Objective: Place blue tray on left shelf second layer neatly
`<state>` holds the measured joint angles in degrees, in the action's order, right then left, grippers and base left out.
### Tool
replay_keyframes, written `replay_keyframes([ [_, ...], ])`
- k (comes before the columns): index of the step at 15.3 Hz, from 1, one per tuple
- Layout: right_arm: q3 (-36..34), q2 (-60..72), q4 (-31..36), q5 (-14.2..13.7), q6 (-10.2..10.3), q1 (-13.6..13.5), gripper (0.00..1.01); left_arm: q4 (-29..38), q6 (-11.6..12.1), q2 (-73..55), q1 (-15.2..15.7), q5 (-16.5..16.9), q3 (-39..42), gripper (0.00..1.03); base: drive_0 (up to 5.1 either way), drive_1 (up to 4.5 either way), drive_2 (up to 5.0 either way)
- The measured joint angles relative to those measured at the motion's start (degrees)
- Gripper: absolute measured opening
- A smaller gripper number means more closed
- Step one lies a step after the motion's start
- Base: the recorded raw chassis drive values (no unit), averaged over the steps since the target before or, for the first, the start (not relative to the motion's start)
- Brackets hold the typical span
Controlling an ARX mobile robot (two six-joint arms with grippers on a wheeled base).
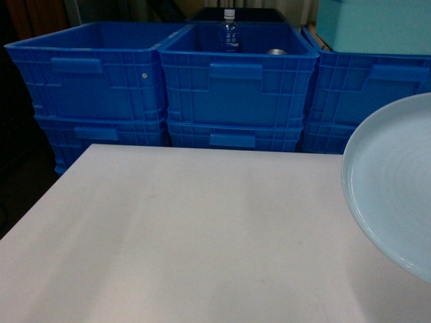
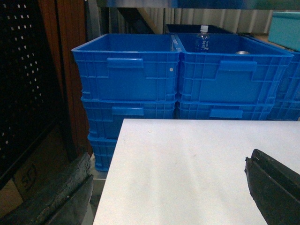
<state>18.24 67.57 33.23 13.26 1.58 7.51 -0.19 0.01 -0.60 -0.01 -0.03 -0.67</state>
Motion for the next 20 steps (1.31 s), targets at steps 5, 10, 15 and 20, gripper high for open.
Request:
replay_keyframes([
  [5, -2.8, -21.29, -11.93, 2.95, -0.13, -2.86, 0.02, 0.0, 0.0, 0.02, 0.0, 0.0, 0.0, 0.98, 0.0, 0.0, 0.0],
  [10, -6.82, -38.34, -23.63, 3.67, -0.66, -3.41, 0.02, 0.0, 0.0, 0.0, 0.0, 0.0, 0.0, 0.98, 0.0, 0.0, 0.0],
  [15, -9.97, -48.7, -30.84, 8.48, -1.31, 1.46, 0.02, 0.0, 0.0, 0.02, 0.0, 0.0, 0.0, 0.98, 0.0, 0.0, 0.0],
  [20, -10.62, -51.82, -32.41, 0.79, -1.16, -9.18, 0.02, 0.0, 0.0, 0.0, 0.0, 0.0, 0.0, 0.98, 0.0, 0.0, 0.0],
])
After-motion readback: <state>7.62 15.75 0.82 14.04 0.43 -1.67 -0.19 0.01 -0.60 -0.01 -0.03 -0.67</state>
